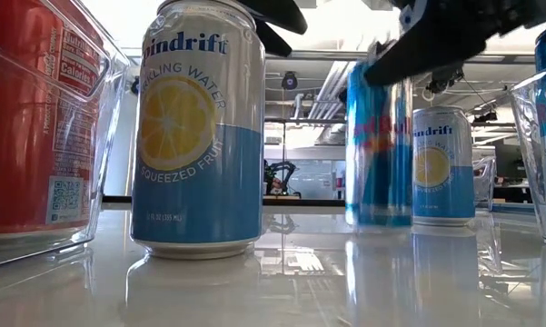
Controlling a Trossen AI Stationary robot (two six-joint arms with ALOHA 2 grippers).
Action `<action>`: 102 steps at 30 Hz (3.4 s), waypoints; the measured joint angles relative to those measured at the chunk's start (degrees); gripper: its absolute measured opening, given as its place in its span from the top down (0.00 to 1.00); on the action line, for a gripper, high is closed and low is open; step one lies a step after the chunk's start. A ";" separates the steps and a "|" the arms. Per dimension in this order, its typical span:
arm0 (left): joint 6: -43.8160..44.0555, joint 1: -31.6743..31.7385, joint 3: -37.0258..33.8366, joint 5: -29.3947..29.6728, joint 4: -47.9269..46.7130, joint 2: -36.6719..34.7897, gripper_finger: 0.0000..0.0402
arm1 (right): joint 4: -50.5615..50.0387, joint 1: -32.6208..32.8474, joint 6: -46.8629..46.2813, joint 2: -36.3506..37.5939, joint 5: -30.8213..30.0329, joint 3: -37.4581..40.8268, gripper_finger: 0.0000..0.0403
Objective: Sort soda cans
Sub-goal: Put the blue soda can into the bottom right transparent bin
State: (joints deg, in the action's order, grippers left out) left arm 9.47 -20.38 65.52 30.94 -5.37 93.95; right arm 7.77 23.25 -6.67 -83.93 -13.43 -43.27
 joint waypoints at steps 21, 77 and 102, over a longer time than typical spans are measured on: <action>2.43 -0.28 -0.07 0.59 -2.60 0.02 0.22 | -47.06 28.43 -16.15 19.44 -11.83 -27.08 0.47; 7.98 -0.22 -0.07 4.28 -0.55 0.04 0.22 | -10.64 47.23 -27.64 9.06 -32.92 6.53 0.39; 8.42 -0.22 -0.07 4.15 -0.33 0.04 0.22 | -11.72 46.11 -32.06 9.02 -34.15 6.60 0.34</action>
State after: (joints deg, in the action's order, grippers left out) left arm 17.89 -20.60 65.45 35.09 -5.69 94.00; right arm -3.95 69.36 -38.73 -74.91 -47.58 -36.67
